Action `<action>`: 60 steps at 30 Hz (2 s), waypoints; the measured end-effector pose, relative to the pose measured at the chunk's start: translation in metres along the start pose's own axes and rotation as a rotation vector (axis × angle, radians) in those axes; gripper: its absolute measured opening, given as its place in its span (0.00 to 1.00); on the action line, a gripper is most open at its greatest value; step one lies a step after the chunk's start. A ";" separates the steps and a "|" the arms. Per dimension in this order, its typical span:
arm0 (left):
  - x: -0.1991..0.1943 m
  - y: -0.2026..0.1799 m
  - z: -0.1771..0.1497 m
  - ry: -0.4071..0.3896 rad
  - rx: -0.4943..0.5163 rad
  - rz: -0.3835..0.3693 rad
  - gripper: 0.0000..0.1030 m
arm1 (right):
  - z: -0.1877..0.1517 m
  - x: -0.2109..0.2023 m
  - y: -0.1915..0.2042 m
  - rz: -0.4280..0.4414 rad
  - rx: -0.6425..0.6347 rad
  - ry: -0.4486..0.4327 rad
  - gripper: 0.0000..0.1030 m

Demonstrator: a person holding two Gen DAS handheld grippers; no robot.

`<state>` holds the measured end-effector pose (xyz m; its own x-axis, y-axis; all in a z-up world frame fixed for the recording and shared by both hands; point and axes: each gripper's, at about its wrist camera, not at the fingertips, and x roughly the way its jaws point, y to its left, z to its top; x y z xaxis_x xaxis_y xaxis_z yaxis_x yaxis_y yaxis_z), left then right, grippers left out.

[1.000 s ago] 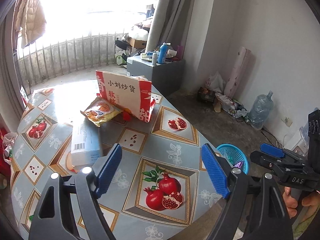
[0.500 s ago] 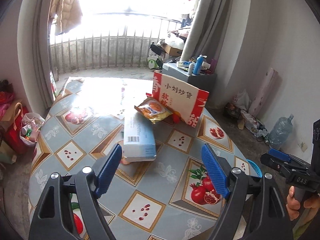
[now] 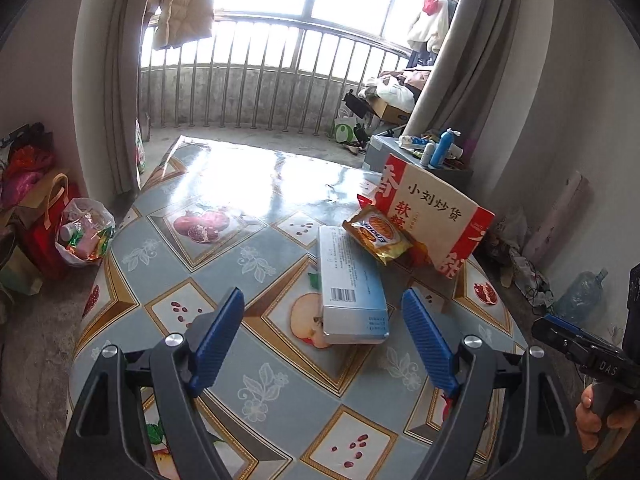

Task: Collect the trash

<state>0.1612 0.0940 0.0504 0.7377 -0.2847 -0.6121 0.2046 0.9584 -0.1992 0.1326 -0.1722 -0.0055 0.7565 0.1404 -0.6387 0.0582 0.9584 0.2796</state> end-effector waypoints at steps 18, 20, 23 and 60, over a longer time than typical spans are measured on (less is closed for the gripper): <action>0.114 0.025 0.003 0.162 -0.219 -0.145 0.20 | 0.017 0.107 0.022 0.217 0.094 0.174 0.30; 0.125 0.026 0.003 0.184 -0.241 -0.167 0.17 | 0.019 0.117 0.023 0.245 0.112 0.193 0.29; 0.135 0.026 0.001 0.210 -0.258 -0.189 0.15 | 0.022 0.130 0.024 0.282 0.142 0.212 0.28; 0.081 0.003 0.003 0.160 -0.179 -0.226 0.15 | 0.028 0.099 0.021 0.287 0.093 0.185 0.23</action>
<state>0.2233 0.0736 0.0021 0.5735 -0.5032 -0.6465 0.2251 0.8556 -0.4662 0.2264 -0.1447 -0.0427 0.6205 0.4516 -0.6412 -0.0745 0.8478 0.5250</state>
